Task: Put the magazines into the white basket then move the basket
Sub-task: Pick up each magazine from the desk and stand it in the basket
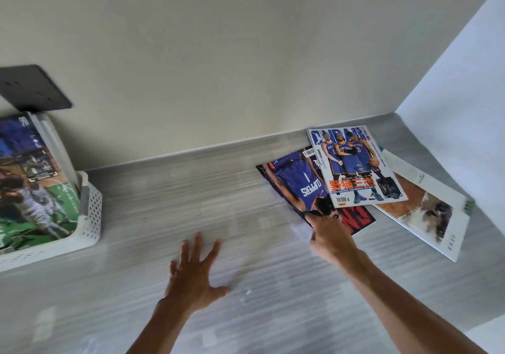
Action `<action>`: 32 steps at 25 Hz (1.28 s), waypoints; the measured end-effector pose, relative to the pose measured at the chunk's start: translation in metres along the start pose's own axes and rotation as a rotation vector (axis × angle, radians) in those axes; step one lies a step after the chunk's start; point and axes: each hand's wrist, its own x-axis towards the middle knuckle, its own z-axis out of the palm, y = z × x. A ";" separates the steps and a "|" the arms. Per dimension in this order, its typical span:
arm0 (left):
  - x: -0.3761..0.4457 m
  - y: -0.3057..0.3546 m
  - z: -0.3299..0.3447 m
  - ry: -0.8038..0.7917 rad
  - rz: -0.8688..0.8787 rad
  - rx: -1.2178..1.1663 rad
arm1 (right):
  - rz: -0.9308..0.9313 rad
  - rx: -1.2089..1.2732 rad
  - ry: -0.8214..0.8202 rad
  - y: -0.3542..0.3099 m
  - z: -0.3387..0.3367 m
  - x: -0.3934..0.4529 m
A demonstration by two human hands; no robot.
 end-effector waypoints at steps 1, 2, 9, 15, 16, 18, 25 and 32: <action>-0.001 -0.003 -0.007 -0.032 0.006 -0.035 | -0.026 -0.010 -0.010 -0.003 -0.004 -0.005; -0.002 -0.005 -0.017 -0.061 0.008 -0.090 | -0.072 -0.021 -0.025 -0.010 -0.005 -0.012; -0.021 -0.021 -0.072 0.311 0.210 0.138 | -0.586 -0.059 -0.147 -0.126 -0.027 -0.057; -0.083 -0.075 -0.081 0.547 0.176 -0.504 | -0.806 0.281 0.574 -0.189 -0.068 -0.051; -0.092 -0.085 -0.084 0.585 0.192 -0.728 | -0.706 0.465 0.679 -0.191 -0.069 -0.049; -0.110 -0.103 -0.092 0.637 0.214 -1.108 | -0.416 0.900 0.574 -0.201 -0.067 -0.040; -0.142 -0.176 -0.099 0.640 0.098 -1.420 | -0.352 1.276 -0.249 -0.265 -0.044 -0.033; -0.157 -0.224 -0.078 0.822 -0.009 -1.510 | -0.475 1.348 -0.220 -0.323 0.003 -0.041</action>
